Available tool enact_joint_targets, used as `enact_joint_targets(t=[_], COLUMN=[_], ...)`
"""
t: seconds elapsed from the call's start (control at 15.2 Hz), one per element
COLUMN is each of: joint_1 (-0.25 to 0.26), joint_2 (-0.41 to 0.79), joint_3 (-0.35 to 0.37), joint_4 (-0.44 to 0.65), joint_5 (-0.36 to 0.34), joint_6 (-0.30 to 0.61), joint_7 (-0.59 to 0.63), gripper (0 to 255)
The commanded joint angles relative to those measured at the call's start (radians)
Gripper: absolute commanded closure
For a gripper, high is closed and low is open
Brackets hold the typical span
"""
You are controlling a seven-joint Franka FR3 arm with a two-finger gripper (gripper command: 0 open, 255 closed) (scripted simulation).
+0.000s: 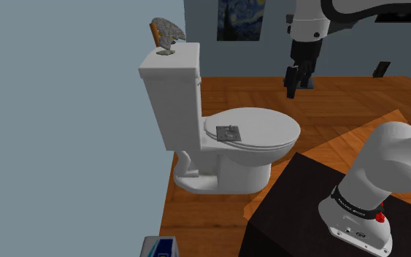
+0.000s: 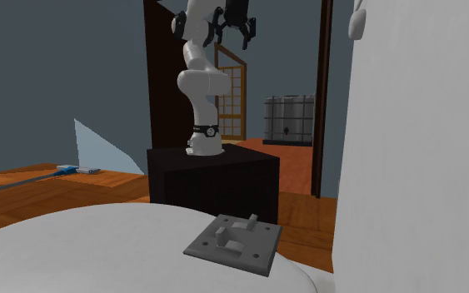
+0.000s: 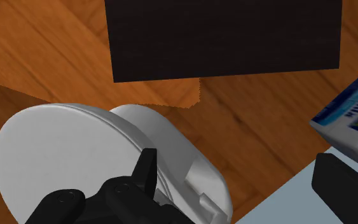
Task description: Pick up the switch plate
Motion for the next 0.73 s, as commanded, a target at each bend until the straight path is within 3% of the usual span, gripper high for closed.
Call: enact_joint_targets(t=[0.0, 0.66], joint_1=[0.0, -0.036], joint_2=[0.0, 0.237], joint_3=[0.0, -0.105], joint_4=[0.0, -0.075], joint_5=[0.0, -0.047], joint_6=[0.0, 0.34], joint_7=[0.0, -0.089], gripper=[0, 0])
